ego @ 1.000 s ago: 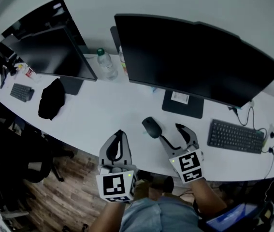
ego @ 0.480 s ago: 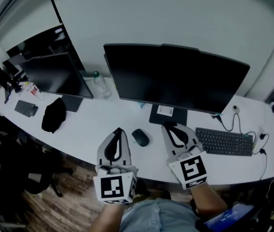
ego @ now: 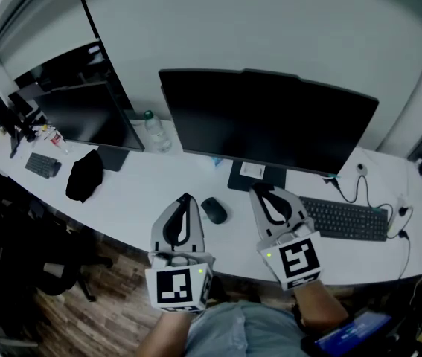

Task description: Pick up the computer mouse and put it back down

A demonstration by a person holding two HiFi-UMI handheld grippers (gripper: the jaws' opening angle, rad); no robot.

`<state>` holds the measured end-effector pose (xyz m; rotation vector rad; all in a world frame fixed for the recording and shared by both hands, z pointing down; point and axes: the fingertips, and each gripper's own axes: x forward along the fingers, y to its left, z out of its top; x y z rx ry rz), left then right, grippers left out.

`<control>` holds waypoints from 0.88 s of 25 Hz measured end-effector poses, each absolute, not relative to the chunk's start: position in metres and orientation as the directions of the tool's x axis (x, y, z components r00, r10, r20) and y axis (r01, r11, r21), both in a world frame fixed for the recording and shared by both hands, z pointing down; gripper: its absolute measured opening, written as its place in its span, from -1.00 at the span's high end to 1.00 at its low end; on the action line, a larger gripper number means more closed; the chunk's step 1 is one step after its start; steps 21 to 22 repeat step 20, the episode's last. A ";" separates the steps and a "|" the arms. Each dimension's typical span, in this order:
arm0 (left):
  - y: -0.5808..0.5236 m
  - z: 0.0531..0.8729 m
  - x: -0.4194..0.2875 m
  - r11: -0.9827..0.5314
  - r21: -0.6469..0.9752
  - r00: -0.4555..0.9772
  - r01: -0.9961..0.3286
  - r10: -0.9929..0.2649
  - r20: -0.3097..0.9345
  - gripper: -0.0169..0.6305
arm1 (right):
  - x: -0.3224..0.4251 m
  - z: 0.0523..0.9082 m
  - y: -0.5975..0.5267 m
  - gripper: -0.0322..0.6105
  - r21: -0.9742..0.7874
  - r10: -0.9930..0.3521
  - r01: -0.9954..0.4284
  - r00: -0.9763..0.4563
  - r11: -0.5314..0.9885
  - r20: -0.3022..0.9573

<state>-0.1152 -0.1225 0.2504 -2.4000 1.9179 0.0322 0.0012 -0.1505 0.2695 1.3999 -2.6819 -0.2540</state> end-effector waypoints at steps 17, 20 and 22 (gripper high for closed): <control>-0.114 0.252 -0.115 -0.208 -0.056 0.211 -0.977 -0.976 -0.053 0.92 | 0.004 0.271 -0.146 0.86 0.176 -0.815 -0.801 -0.580 0.572 0.009; -0.115 0.252 -0.115 -0.208 -0.057 0.211 -0.976 -0.976 -0.052 0.92 | 0.003 0.270 -0.147 0.86 0.177 -0.816 -0.802 -0.578 0.571 0.011; -0.115 0.252 -0.115 -0.208 -0.057 0.211 -0.976 -0.976 -0.052 0.92 | 0.003 0.270 -0.147 0.86 0.177 -0.816 -0.802 -0.578 0.571 0.011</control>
